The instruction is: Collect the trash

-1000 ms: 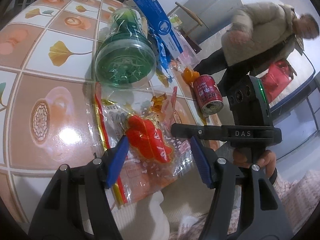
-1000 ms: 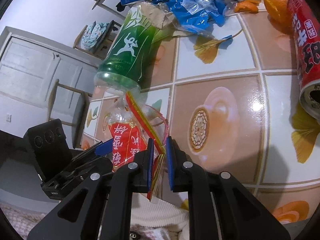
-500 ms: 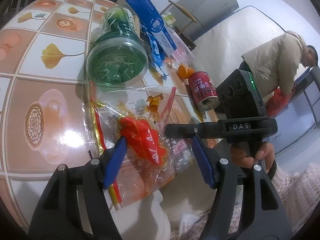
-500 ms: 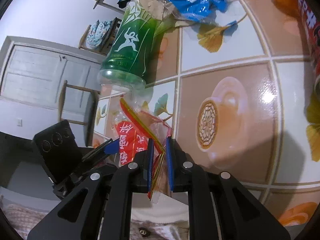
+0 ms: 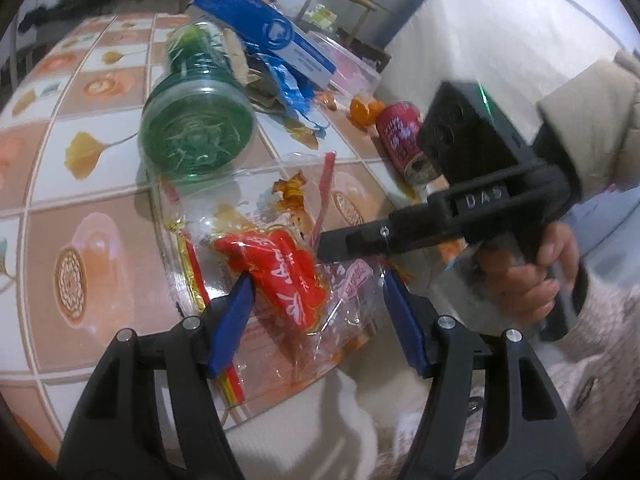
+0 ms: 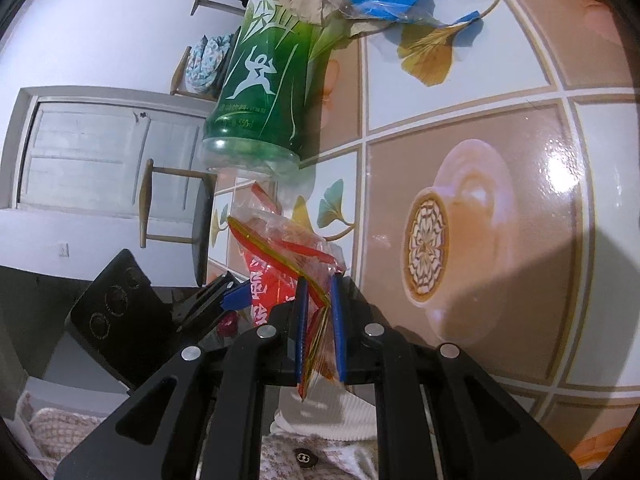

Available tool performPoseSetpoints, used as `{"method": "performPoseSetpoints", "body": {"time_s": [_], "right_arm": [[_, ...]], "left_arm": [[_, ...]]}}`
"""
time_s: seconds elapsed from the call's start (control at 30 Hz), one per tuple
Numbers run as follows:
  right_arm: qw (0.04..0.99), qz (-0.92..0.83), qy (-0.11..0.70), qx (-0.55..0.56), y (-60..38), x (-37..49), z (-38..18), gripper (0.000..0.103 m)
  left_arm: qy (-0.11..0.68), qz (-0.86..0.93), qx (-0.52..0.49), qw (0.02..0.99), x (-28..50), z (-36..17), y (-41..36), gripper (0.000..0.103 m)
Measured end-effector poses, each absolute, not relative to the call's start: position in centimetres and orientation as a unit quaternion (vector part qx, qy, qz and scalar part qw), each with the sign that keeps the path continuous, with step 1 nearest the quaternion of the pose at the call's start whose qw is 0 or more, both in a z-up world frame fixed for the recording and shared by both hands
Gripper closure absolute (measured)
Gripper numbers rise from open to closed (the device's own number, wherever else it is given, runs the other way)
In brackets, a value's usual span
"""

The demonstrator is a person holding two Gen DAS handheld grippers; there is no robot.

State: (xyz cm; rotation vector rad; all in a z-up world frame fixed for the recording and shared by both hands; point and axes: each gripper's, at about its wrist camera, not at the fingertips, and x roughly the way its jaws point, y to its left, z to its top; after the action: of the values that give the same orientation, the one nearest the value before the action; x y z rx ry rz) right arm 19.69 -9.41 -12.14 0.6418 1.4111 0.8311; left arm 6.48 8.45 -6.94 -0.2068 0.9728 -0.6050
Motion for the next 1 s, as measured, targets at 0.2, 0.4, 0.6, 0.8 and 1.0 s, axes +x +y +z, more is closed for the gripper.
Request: {"method": "performPoseSetpoints", "body": {"time_s": [0.2,0.4,0.6,0.8,1.0], "right_arm": [[0.636,0.366,0.623,0.271,-8.8,20.2,-11.8,0.091],[0.638,0.368,0.622,0.264,-7.8,20.4,-11.2,0.091],[0.642,0.369,0.620,0.259,-8.0,20.1,-10.5,0.091],[0.648,0.368,0.615,0.258,-7.9,19.8,-10.1,0.091],[0.662,0.361,0.606,0.253,-8.6,18.9,-9.8,0.090]], "left_arm": [[0.475,-0.277,-0.045,0.834,6.7,-6.6,7.1,0.041],[0.491,-0.256,-0.009,0.833,6.5,-6.4,6.3,0.043],[0.505,-0.232,-0.010,0.832,7.0,-6.3,6.1,0.054],[0.510,-0.211,0.015,0.834,6.9,-6.2,5.1,0.058],[0.514,-0.198,0.005,0.835,6.8,-6.1,5.0,0.062]]}}
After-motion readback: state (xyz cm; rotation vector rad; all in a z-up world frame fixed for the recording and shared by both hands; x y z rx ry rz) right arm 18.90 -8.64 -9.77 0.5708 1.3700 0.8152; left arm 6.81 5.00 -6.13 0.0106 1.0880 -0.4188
